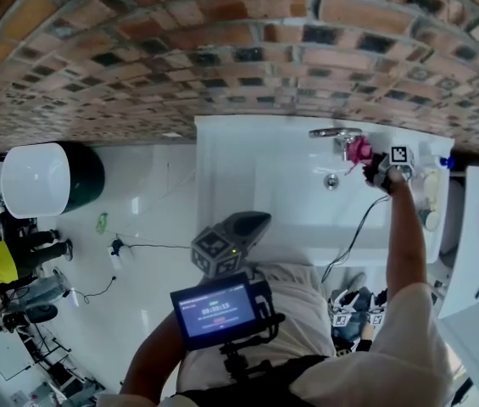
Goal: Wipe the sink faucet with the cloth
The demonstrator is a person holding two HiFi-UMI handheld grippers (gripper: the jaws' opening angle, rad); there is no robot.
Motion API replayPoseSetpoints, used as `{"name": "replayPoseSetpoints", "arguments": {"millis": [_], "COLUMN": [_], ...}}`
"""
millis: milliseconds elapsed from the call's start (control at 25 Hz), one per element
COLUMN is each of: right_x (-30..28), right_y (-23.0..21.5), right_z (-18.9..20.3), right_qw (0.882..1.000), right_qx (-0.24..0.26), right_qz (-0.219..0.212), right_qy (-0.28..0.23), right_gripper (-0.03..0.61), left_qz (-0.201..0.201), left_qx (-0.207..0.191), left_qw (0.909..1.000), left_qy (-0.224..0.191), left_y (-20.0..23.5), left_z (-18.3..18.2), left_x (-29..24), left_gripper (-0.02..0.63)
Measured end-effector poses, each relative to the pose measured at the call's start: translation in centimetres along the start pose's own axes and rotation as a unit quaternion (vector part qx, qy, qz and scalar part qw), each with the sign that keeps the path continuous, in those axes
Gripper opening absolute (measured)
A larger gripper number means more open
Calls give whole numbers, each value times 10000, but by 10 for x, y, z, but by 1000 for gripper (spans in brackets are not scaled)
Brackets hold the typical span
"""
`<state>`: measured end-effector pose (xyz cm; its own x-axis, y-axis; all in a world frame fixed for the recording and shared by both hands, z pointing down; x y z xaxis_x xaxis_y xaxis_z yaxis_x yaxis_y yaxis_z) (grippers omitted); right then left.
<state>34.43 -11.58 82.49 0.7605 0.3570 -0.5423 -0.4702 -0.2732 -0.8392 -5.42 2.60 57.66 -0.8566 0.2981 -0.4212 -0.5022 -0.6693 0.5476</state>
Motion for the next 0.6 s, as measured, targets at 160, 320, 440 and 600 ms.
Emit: {"name": "replayPoseSetpoints", "arguments": {"millis": [160,320,440,600], "right_x": [3,3,4,4], "right_y": [15,36,51,69], "right_z": [19,41,57,78], "right_qw": [9990,9969,9942,9893], "right_qx": [38,319,488,634], "right_qz": [-186,-120,-100,-138], "right_qy": [-410,-715,-955,-1303], "right_gripper": [71,69,69,69], "left_qz": [41,119,148,179], "left_qx": [60,115,75,24], "left_qw": [10000,9998,9998,9998], "left_qy": [62,74,100,78], "left_y": [-2,-5,-8,-13], "left_z": [0,1,1,-3], "left_x": [-3,-9,-12,-13], "left_gripper": [0,0,0,0]}}
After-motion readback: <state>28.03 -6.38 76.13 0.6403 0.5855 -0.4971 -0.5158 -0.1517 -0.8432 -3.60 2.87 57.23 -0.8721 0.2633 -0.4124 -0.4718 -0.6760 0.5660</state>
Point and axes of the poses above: the fingertips, and each gripper's own axes: x backward along the fingers, y to its left, z out of its underside, the point moved 5 cm from there along x, backward along the fingers, and after that the axes turned 3 degrees about -y, right-handed, at the moved point
